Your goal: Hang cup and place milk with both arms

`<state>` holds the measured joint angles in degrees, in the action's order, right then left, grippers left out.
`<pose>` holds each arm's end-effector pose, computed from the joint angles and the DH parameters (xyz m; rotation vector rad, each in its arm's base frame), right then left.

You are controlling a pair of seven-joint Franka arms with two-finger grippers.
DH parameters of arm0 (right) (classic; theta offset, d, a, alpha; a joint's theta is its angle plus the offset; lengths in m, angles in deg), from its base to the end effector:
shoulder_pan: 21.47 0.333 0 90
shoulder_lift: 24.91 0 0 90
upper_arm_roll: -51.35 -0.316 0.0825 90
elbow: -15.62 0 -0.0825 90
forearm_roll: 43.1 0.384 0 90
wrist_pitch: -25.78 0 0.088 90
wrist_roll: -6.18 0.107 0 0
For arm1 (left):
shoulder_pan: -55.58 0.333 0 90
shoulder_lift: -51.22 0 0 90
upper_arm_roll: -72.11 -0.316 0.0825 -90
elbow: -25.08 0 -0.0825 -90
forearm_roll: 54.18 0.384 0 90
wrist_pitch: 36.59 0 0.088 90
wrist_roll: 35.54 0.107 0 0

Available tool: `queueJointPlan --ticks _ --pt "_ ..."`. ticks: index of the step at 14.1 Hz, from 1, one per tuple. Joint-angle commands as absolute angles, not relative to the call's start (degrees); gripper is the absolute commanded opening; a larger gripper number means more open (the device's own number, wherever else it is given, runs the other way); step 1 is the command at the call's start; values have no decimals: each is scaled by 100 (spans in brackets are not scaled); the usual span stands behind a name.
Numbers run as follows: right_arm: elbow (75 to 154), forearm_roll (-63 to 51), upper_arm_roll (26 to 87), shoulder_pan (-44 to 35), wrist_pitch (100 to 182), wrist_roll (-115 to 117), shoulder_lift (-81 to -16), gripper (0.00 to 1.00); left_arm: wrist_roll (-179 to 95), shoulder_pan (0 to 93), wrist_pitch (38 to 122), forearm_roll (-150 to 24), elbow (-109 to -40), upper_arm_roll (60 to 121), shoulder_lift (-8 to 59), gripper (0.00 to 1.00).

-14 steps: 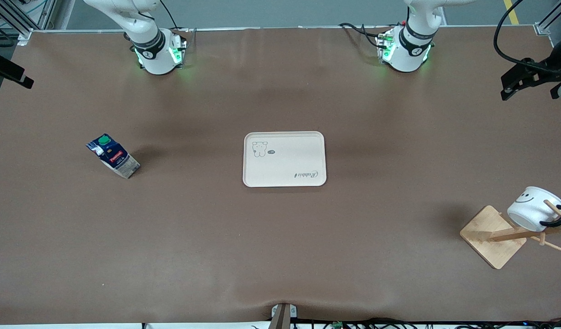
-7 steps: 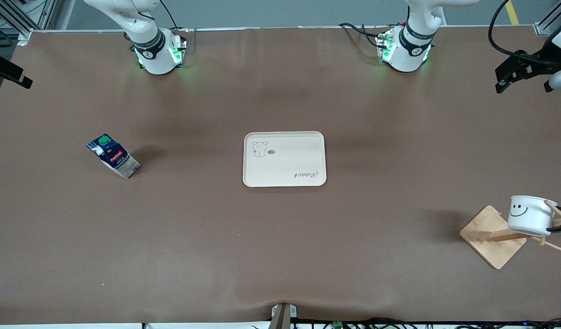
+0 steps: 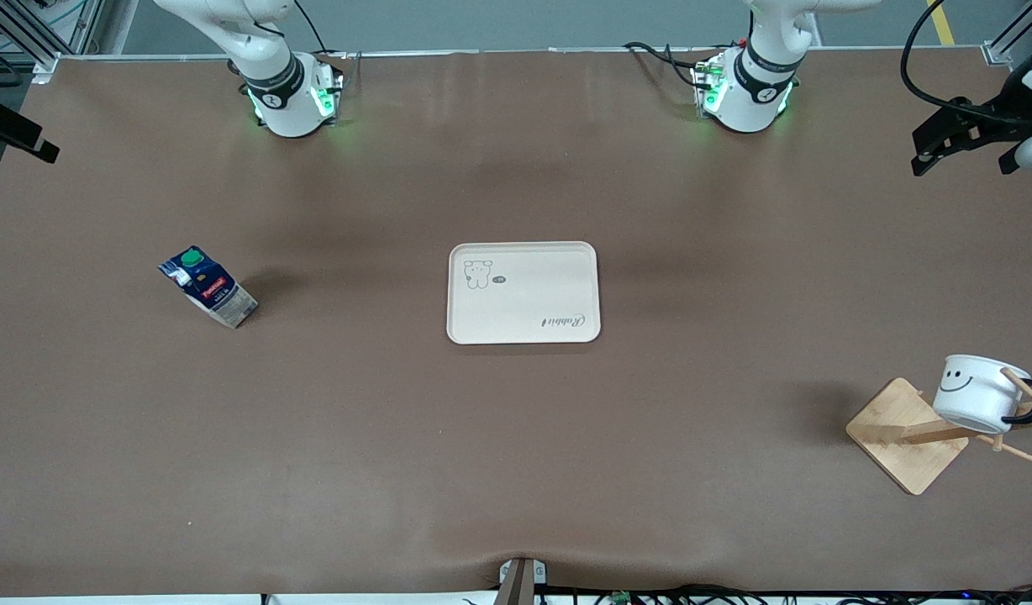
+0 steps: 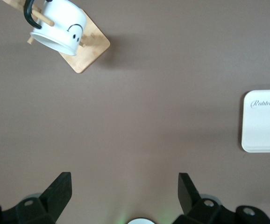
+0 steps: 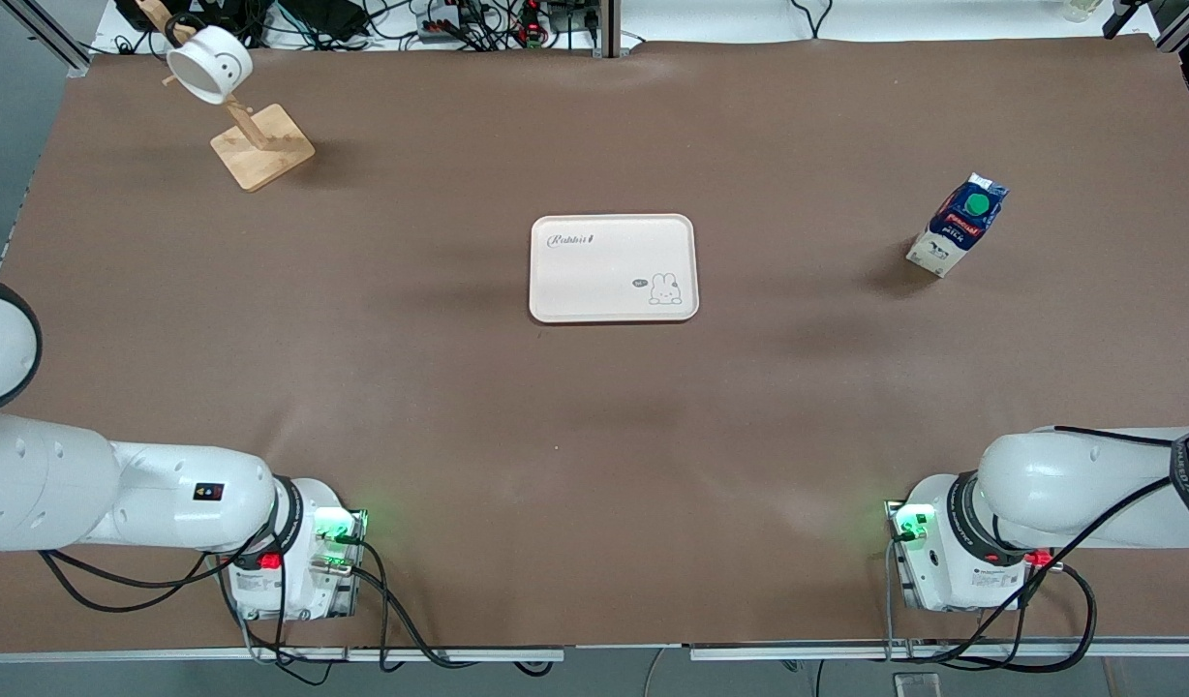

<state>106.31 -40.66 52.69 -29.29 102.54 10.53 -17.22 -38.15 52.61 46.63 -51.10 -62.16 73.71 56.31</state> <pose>0.4809 -0.0731 0.6701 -3.0676 0.3511 0.1653 0.5120 -0.0355 0.6841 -3.0866 0.0421 -0.0341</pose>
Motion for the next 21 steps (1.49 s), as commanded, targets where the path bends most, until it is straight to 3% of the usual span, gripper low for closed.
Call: queueJointPlan --ticks 1,8,21 --pt "10606 -4117 5214 -3026 10233 996 -1717 100 -3975 5329 4884 -5216 -6334 7431 5737 100" --pt "10615 -4117 5214 -3018 10250 1004 -1726 100 -4362 5259 5122 -5392 -6642 7502 5772 100" --pt "10606 -4117 5214 -3026 10268 1004 -1752 100 -4222 5241 4955 -5330 -6616 7545 5641 100"
